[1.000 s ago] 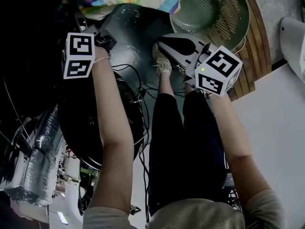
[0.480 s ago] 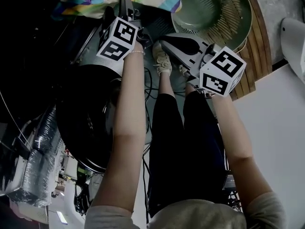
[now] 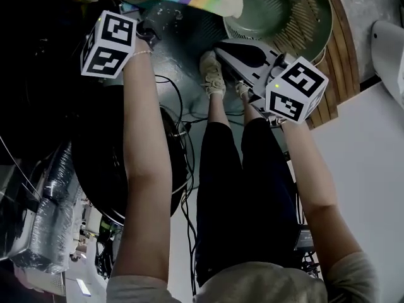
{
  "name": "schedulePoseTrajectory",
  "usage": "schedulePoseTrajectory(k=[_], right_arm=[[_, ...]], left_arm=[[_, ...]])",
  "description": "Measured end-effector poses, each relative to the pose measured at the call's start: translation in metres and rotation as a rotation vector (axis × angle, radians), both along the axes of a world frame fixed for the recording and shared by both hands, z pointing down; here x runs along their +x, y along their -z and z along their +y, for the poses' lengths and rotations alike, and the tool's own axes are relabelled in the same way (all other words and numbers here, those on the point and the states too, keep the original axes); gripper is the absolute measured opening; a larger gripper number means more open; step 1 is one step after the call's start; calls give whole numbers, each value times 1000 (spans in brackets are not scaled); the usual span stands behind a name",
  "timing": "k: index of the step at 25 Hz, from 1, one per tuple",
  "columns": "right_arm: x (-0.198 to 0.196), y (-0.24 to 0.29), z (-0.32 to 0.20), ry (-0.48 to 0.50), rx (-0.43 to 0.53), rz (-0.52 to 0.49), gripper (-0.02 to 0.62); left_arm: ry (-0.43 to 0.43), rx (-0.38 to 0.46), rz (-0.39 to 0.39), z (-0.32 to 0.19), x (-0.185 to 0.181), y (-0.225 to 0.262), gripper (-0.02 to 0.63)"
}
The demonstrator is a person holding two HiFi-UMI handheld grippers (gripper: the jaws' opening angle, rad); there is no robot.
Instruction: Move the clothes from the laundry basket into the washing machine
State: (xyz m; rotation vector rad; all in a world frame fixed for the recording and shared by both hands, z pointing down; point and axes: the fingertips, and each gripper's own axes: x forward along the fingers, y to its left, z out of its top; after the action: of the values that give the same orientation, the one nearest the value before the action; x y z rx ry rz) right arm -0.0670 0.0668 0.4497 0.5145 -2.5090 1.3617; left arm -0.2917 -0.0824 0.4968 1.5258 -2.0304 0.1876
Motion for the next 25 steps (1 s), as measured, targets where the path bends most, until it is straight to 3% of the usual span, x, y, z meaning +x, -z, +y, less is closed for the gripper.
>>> schedulePoseTrajectory(k=[6,9,13,16,20,25], right_arm=[[1,-1,0,-9,-9,-17,17],[2,-5,2,-12,-9,-12,17],[2,-4,7,-10,-14,-19,17],[5,-3,9,-14,-18,-15,17],[6,-1,9,-20,-22,-13,17],[9,-1,5,-37,-17,-13,17]], left_arm=[[-21,73,-228,-33,-28,42,25],[-27,51,-279,-43,-30,27,26],[-3,8,-147,-34,-21,1,134],[5,61,-60,-18,-10,12,290],[-51,27,28,18,25,3,307],[-207,-177,117,48,87,-61,307]])
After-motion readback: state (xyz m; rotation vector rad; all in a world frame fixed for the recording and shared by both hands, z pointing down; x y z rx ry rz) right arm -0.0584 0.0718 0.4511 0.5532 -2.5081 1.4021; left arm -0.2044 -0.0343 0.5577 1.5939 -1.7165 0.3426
